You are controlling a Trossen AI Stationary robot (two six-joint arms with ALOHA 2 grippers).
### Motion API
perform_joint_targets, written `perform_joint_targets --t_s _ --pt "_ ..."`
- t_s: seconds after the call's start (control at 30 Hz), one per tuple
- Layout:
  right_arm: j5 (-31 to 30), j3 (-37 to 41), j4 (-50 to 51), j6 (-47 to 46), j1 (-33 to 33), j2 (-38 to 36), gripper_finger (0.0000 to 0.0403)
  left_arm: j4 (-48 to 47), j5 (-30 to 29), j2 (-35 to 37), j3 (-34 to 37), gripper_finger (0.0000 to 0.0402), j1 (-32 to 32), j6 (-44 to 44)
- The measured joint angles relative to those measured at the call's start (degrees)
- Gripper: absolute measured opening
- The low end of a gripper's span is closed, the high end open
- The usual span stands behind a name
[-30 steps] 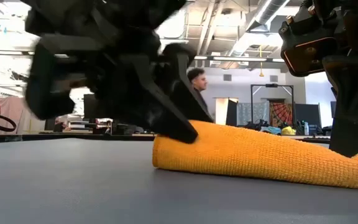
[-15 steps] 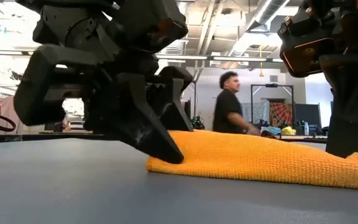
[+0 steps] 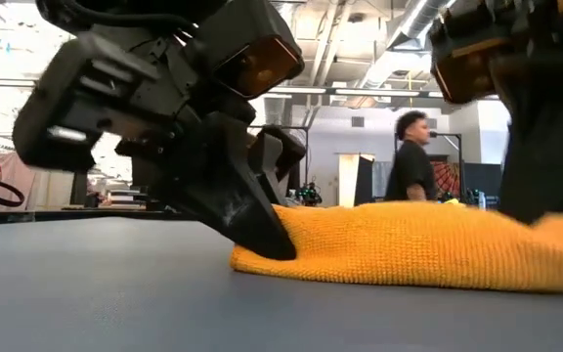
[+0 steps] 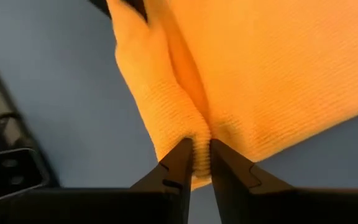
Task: Roll towel into tight, uniform cylinder
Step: Roll the orange towel
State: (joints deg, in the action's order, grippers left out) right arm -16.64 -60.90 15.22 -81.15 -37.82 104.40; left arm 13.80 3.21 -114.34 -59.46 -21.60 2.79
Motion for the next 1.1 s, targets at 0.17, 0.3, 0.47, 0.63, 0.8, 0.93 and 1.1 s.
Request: perform_joint_targets --t_s 0.17,0.3,0.47,0.63,0.8,0.93,1.1 --pt "-0.83 -0.11 1.01 0.27 -0.62 -2.1 0.0083 -0.22 6.14 0.0 0.0 0.0007 1.01 -3.37" --pt "-0.87 -0.11 1.75 0.6 -1.5 -2.34 0.0083 -0.33 7.6 0.0 0.0 0.0006 1.24 -4.13" --pt "-1.26 -0.11 3.12 1.55 -2.19 -2.36 0.0084 -0.51 7.69 0.0 0.02 0.0006 1.2 -4.59" --pt "0.04 -0.11 4.4 5.07 -2.28 -3.64 0.0084 -0.57 7.82 0.0 0.02 0.0005 1.26 -5.84" --pt "-11.53 -0.11 4.54 11.7 -5.27 -7.98 0.0084 -0.42 11.8 0.0 0.07 0.0005 1.9 -9.4" --pt "-19.9 -0.24 -2.89 25.09 -8.47 -6.8 0.0084 -0.48 15.01 0.0 0.11 0.0005 2.47 -11.86" --pt "-19.06 -0.22 -12.4 43.86 -9.52 -0.3 0.0094 -0.53 18.83 -0.02 0.11 0.0007 3.92 -15.31"
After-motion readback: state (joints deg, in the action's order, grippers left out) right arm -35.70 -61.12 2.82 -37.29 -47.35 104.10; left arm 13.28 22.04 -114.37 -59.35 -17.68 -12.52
